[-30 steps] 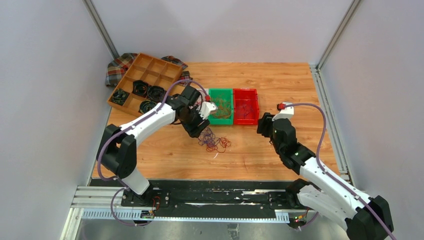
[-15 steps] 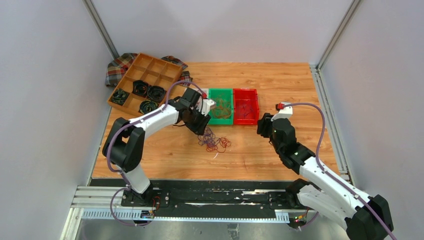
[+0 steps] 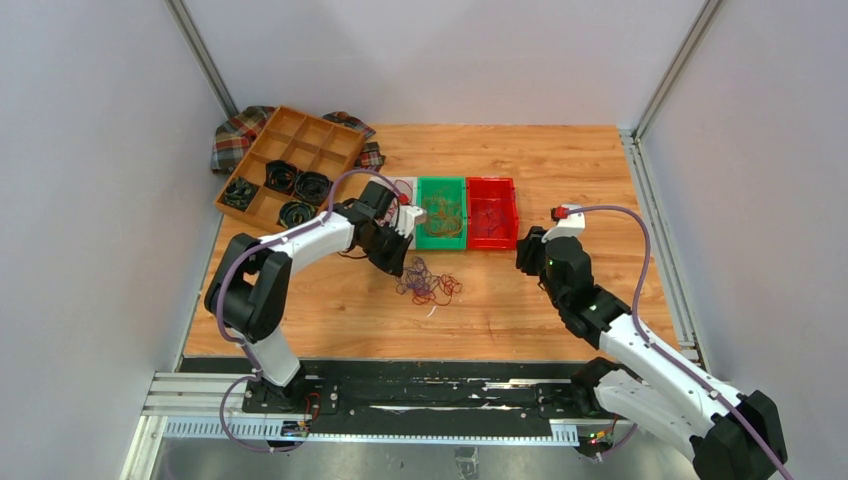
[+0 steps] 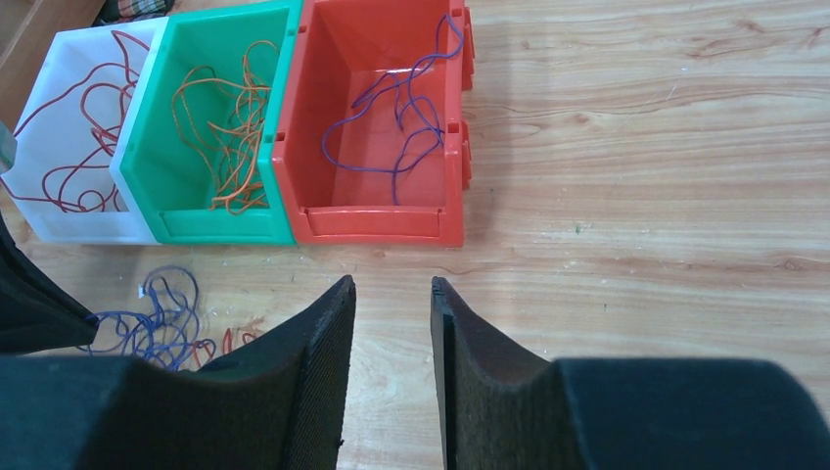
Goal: Untangle the cables
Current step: Untie the cable.
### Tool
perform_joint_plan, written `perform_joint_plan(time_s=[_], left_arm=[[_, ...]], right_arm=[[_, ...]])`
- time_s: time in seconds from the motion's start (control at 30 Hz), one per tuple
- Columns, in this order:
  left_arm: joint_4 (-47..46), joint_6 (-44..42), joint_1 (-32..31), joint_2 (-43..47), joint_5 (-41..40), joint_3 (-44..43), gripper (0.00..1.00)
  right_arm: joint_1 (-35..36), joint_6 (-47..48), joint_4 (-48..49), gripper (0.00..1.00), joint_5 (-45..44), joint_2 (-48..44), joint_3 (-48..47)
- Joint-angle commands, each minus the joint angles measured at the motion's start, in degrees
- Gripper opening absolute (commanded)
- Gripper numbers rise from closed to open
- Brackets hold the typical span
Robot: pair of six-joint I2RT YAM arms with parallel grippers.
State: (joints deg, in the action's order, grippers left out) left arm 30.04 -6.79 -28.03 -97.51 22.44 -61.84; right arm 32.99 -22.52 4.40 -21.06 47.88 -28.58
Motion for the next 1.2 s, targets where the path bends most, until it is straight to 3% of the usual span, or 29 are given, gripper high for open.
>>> perform_joint_plan(time_s=[0.0,0.27,0.47,0.6,0.87,1.17], left_arm=[[1.1,-0.2,0.1,0.7,3.2,-3.3,0.02],[10.2,-1.9,0.0,11.2,4.6,-8.9,0.01],[16.1,-2.9,0.0,17.7,7.0,-13.1,0.01],[18.0,-3.1,-0.2,20.2,8.6,-15.5,0.01],[22.6,-4.7,-1.1,20.9,10.6,-19.6,0.01],[25.7,-4.8,-1.9,22.0,13.0,-22.0,0.01]], right_arm=[[0.2,0.6,-0.3,0.33,0.2,-1.1,-2.1],[0.8,1.5,2.8,0.32,5.0,-2.0,-1.7],[5.9,3.6,11.3,0.56,13.9,-1.6,-1.9],[13.5,7.2,16.2,0.68,14.3,0.3,-3.9],[23.5,13.6,22.4,0.7,12.9,9.5,-9.9],[25.0,16.2,25.6,0.68,12.2,18.6,-15.0]])
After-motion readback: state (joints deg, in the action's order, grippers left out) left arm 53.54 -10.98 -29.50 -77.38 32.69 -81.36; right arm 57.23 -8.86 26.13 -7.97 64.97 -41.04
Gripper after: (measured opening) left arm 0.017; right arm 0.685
